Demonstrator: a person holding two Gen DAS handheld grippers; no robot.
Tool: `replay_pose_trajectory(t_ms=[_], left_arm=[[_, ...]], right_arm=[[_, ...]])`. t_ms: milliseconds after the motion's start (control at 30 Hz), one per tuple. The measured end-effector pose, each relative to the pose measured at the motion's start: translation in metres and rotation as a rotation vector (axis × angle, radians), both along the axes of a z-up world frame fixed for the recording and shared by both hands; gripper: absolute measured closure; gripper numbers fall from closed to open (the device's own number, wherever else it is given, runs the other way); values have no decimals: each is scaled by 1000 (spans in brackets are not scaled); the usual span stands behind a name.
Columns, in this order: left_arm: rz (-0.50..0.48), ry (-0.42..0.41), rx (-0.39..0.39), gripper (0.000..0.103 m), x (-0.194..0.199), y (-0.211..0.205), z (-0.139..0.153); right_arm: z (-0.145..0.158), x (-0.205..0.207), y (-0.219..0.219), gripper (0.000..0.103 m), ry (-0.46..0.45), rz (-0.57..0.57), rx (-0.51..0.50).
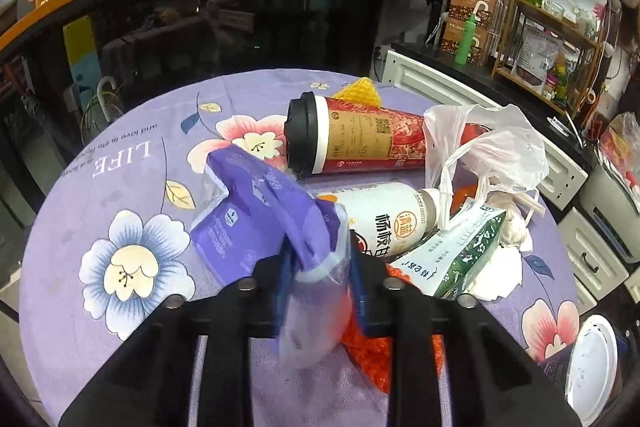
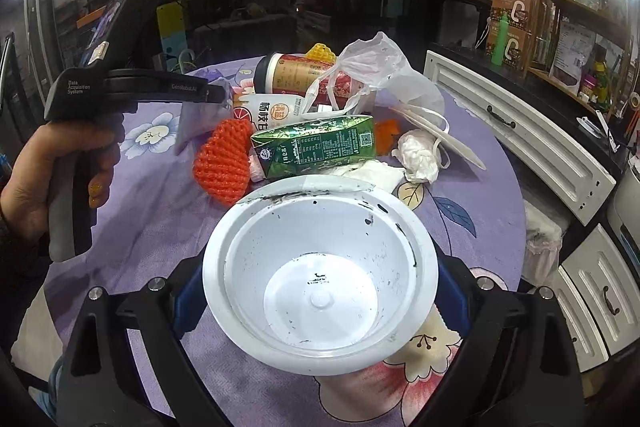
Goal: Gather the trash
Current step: 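Grasp the purple tissue packet with the left tool while the right tool holds the cup, then carry the packet into the black bin and open the left tool while right carries cup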
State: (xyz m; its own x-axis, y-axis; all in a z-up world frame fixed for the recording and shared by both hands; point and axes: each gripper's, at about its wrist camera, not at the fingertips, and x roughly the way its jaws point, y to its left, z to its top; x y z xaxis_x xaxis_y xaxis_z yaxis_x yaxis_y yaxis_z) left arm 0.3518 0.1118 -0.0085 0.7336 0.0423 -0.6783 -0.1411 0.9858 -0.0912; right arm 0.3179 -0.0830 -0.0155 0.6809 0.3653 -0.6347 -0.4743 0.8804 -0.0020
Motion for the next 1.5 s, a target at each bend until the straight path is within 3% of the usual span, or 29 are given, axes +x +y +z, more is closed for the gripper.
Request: replay_pose_trajectory(t_ms=[233,433,667,967,1233,1500], left_arm=[[19,-118,68,87,-37,6,22],[21,-218,46,88,-89,7,49],[-105,-285,15,88,-143,-35,68],[-357,-292,-39,88,-166,-124,62],[-591,-234,-130,88,-160,-220,47],[-774,-84,-179,88,-144,-317,3]], right_arm=[[1,-6,-8,12,-6,-11,40],[6,-22,-15,12,-33,-22,58],[14,-57,-36,12,-103,-42,66],[15,-88,-117,12,-98,-198,106],[2,-115,-207,12,-79,-413,89],[-26,-135,-273,12,-34,-569,49]])
